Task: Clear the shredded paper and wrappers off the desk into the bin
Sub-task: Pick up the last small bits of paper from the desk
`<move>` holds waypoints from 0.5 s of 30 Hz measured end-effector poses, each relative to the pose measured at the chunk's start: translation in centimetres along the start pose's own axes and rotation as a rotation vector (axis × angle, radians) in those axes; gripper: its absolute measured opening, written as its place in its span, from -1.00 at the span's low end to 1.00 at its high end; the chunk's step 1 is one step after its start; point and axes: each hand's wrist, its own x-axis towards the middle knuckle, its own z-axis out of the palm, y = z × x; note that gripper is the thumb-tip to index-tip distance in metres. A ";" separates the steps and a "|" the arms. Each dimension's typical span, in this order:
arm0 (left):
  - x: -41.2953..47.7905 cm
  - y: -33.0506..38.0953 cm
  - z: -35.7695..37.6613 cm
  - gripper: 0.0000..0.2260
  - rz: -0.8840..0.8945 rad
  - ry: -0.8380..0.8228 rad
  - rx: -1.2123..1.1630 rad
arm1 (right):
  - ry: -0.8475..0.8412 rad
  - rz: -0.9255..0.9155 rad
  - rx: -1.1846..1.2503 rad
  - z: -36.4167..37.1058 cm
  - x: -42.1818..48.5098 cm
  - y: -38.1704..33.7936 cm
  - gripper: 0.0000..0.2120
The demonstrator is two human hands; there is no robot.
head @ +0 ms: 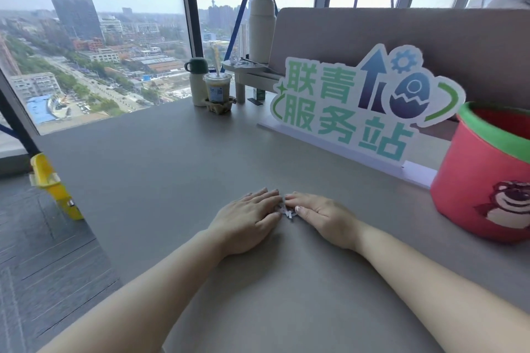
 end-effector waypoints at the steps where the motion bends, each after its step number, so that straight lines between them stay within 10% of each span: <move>1: -0.4 0.4 0.2 -0.57 0.010 -0.001 0.007 | -0.003 0.001 -0.006 0.1 -0.6 -0.2 -0.66; 15: -2.6 1.1 -0.4 -0.45 -0.085 0.142 0.034 | 0.160 0.250 -0.305 -1.6 -5.2 -0.2 -0.39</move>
